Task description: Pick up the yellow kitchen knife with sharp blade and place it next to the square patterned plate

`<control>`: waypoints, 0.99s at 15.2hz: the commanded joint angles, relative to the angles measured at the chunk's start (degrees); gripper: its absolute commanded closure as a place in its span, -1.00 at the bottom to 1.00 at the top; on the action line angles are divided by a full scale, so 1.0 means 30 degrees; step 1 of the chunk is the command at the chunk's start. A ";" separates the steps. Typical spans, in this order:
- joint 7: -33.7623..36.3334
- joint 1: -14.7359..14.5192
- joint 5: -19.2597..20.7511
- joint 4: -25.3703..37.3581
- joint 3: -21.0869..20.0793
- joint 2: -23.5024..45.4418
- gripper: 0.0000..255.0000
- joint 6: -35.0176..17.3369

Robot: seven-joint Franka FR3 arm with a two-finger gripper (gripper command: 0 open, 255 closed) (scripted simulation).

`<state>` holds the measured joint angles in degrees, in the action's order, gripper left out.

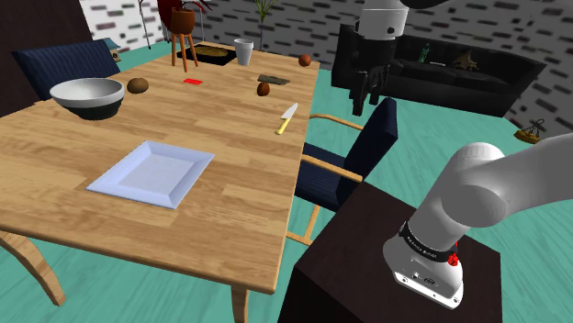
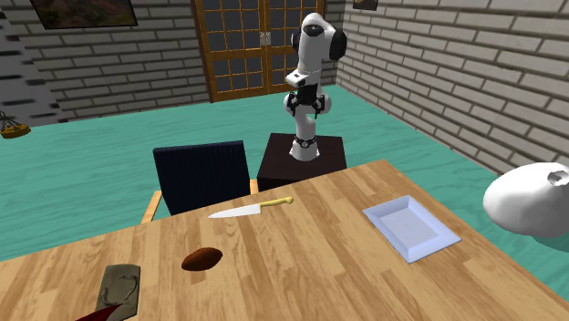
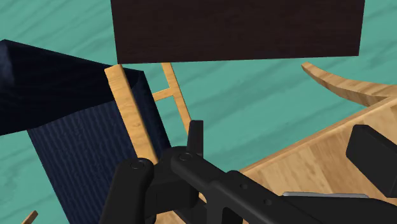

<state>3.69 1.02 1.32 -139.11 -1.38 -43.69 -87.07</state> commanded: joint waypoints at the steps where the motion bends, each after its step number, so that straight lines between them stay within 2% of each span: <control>1: 0.0000 0.0000 0.0000 0.0000 0.0000 0.0000 -1.00 0.0000; 8: 0.2056 0.0904 -0.0189 0.1280 -0.0036 0.4795 -1.00 -0.3827; 15: 0.3933 0.1699 -0.0241 0.3702 0.0180 0.9722 -1.00 -0.6671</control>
<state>14.67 5.75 0.59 -129.64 -1.00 -17.25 -105.82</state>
